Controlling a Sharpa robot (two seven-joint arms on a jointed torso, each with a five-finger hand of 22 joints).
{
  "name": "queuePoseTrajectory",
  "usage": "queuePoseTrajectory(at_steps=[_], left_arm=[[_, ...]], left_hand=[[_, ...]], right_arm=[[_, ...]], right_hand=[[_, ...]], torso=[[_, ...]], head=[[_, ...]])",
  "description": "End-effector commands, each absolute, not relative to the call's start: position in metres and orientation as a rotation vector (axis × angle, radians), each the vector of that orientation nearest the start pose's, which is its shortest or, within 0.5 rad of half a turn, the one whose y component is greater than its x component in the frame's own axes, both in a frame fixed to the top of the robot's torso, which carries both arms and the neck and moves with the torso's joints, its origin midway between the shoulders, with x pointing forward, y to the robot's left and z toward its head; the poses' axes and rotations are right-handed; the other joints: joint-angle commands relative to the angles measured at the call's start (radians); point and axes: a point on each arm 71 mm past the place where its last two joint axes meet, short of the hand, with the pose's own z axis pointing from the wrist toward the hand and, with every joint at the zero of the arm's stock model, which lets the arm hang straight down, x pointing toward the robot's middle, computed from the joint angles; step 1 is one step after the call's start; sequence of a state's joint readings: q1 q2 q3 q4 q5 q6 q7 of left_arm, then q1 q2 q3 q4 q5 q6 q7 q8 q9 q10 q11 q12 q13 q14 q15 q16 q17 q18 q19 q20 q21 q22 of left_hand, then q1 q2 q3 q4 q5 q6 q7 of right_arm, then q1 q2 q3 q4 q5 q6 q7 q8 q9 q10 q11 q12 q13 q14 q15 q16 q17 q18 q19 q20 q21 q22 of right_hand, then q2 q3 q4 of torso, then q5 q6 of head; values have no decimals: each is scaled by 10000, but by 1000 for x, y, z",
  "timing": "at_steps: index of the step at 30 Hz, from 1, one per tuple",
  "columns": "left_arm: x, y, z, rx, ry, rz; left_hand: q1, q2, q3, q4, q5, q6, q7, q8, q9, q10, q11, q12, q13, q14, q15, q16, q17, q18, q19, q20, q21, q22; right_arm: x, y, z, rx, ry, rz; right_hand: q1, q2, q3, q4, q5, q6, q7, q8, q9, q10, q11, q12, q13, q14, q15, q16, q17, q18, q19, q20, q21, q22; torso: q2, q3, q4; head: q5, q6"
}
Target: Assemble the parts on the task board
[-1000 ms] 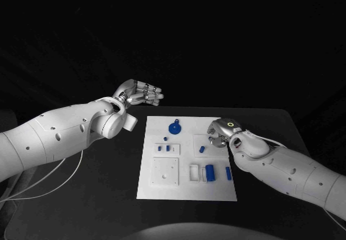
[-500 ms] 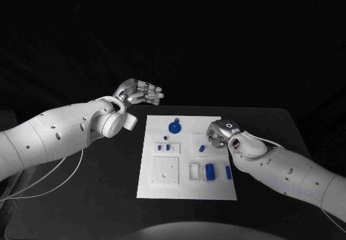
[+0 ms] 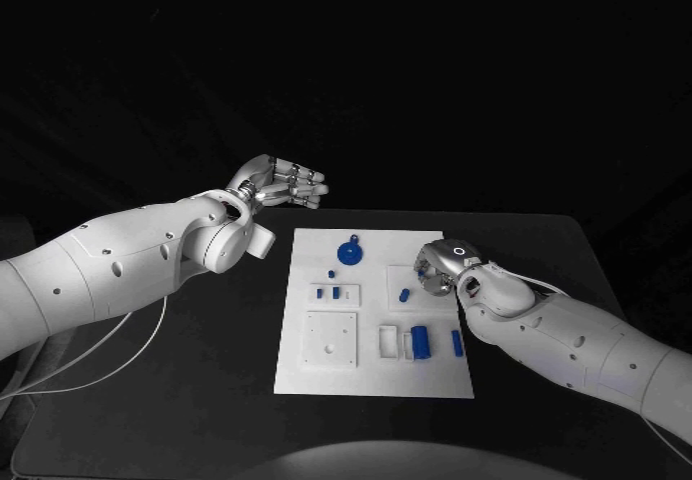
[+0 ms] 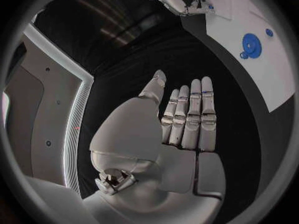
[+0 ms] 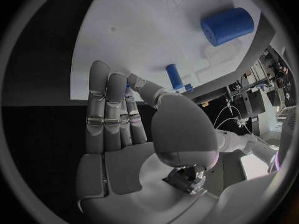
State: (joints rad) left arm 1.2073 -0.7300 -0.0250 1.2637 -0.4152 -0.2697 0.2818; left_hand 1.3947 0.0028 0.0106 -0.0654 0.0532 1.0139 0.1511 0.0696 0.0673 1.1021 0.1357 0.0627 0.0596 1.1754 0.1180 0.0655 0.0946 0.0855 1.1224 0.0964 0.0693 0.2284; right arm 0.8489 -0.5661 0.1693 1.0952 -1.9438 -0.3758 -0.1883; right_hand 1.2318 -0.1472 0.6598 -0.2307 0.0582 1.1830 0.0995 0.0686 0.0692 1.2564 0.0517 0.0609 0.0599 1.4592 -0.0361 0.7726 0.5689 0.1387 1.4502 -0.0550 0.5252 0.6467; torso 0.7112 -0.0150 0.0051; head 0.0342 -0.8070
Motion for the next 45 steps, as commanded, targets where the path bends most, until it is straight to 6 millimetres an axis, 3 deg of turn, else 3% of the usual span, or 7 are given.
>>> queuePoseTrajectory(at_steps=[1,6,13,33,45], left_arm=[[535,220,-185,-7373,15556,-12935],[535,220,-185,-7381,15575,-12929],[535,221,-186,-7391,15586,-12915],[536,226,-186,-7478,15650,-12711],[538,232,-187,-7554,15589,-12558]], left_hand=[[-50,63,-31,24,-23,-75,-3,-50,-2,-47,2,18,3,-68,-22,-39,-8,48,35,1,56,-8],[-57,72,-31,37,-24,-82,1,-47,-1,-49,3,22,3,-74,-19,-39,-10,51,41,4,59,-38],[-57,72,-31,37,-24,-82,1,-47,-1,-49,3,22,3,-74,-19,-39,-10,51,41,4,59,-38],[-55,73,-43,52,-23,-61,-8,-45,1,-39,-1,22,3,-65,-22,-39,-7,53,66,0,72,-124],[-60,53,-43,60,-22,-71,-4,-47,0,-56,5,22,3,-80,-16,-38,-8,57,75,6,74,-168]], right_arm=[[494,-188,-325,-2794,16907,3148],[494,-187,-326,-2847,16936,3095],[494,-185,-328,-3005,16928,2889],[491,-186,-315,-2630,15937,2944],[491,-188,-285,-2044,15384,3483]], right_hand=[[28,113,12,-107,78,61,4,-53,9,100,8,-20,9,-60,-42,40,14,169,0,-56,-50,110],[73,215,-3,-179,93,173,-21,-46,19,226,-31,-18,13,-67,-77,65,33,142,-10,-84,-50,276],[232,523,-8,-388,190,683,-148,-32,104,818,-197,-12,37,-75,-198,17,24,30,-56,-215,87,639],[143,464,186,-459,141,926,-225,-45,188,1079,-280,-12,38,-48,-286,-17,84,-37,-118,-319,79,1467],[132,454,204,-448,125,948,-230,-45,187,1094,-285,-13,38,-53,-292,-2,102,-41,-47,-327,-143,1751]], torso=[[1,-7,-2],[4,-7,0],[-2,-12,-3],[-6,11,-15],[-10,3,-15]], head=[[4,-18],[-7,-38],[-20,-58],[-12,-83],[-6,-45]])
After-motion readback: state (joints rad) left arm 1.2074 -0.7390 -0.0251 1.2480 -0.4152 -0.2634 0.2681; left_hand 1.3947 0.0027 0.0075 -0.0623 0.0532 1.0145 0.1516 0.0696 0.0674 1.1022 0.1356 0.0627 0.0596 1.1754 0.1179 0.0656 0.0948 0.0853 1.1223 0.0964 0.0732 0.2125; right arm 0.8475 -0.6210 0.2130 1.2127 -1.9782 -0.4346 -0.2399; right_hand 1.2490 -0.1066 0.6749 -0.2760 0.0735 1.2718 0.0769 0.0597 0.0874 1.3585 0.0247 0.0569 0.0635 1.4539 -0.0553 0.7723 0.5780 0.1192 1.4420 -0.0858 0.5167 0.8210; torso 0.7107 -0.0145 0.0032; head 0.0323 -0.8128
